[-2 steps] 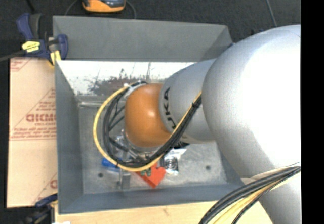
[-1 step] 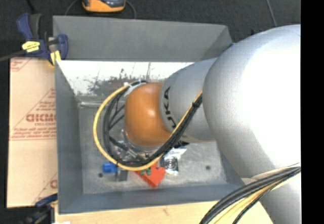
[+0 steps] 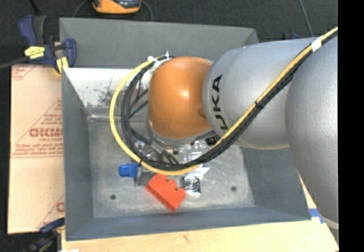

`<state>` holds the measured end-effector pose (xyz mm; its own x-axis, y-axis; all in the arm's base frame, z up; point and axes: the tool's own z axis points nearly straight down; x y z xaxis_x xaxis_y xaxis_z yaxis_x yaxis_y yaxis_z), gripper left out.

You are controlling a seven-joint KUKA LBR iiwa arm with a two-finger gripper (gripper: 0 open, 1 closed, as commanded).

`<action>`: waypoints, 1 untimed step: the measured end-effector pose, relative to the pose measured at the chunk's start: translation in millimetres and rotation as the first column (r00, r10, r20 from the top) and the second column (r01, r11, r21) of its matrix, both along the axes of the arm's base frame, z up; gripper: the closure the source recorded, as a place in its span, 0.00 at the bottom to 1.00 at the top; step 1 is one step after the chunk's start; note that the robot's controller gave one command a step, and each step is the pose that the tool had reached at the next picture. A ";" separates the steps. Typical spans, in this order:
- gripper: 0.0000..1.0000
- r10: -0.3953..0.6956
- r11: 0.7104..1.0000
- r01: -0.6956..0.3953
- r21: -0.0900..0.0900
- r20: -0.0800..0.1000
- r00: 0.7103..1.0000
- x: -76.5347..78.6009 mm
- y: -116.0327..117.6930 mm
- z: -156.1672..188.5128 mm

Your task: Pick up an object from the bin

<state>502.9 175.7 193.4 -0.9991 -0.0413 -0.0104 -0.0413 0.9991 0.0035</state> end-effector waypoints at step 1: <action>1.00 0.274 0.962 -0.274 -0.004 -0.002 0.962 2.5 -16.9 53.3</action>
Offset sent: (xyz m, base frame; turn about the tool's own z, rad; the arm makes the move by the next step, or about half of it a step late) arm 0.0004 -0.0162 0.0510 -0.2790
